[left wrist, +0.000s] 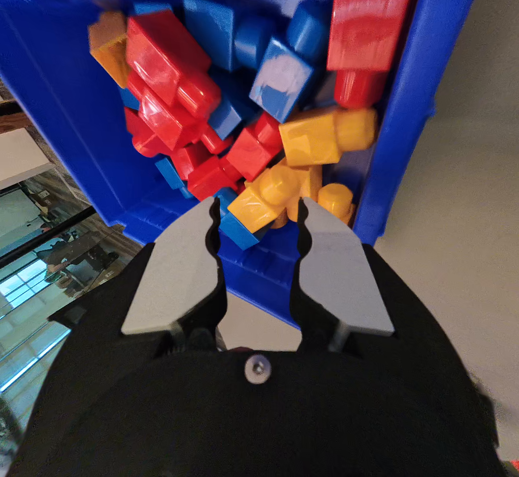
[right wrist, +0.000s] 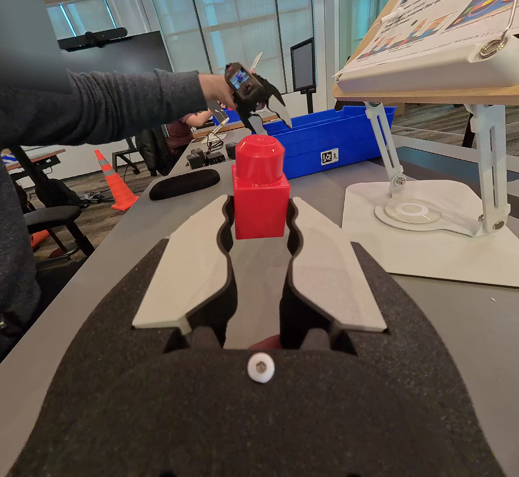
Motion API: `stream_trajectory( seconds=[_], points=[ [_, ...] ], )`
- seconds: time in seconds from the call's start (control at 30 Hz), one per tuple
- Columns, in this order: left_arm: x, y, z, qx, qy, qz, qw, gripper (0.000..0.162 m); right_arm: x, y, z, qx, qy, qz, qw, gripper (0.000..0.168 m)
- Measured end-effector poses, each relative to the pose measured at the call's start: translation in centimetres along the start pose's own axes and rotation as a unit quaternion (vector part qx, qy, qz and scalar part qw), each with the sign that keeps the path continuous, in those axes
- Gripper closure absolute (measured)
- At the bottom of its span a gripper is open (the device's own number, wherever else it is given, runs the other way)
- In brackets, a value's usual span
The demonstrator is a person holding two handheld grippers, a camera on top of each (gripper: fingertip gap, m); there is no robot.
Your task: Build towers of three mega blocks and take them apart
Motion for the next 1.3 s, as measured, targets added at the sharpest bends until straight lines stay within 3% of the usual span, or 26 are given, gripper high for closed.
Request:
stream_trajectory(
  seconds=[0.33,0.5,0.6,0.77,0.87,1.03,1.3],
  points=[
    [-0.4,-3.3,-1.7,0.049,-0.077,-0.021,0.996,0.117,0.1,0.0,0.0,0.002,0.0,0.002,1.0,0.133],
    [0.0,-3.9,-1.7,0.061,-0.077,-0.016,0.995,0.118,0.1,0.0,-0.1,0.003,0.0,0.002,1.0,0.133],
    [0.3,-3.8,-1.4,0.052,-0.028,-0.014,0.998,0.119,0.1,-0.1,-0.1,0.005,0.002,0.002,1.0,0.133],
    [2.1,-2.5,-0.1,-0.012,0.124,0.014,0.992,0.12,0.2,-0.3,-0.3,0.014,0.01,0.0,1.0,0.133],
    [3.5,-0.5,1.5,-0.095,0.241,0.024,0.966,0.12,0.2,-0.4,-0.4,0.021,0.012,-0.004,1.0,0.133],
    [4.5,3.5,5.4,-0.256,0.386,-0.005,0.886,0.121,0.2,-0.8,-0.9,0.043,0.02,-0.013,0.999,0.133],
    [3.5,10.0,12.6,-0.409,0.462,-0.065,0.784,0.121,0.3,-1.4,-1.7,0.08,0.041,-0.037,0.995,0.133]
  ],
)
Point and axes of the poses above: each gripper's, where its closed fingertips meet, y back along the fingers, z out of its top, x = y × z across the jaws, the point moved 2 cm from there along y, back along the fingers, and after that the axes turned 6 degrees about z, right-handed, at the moved point
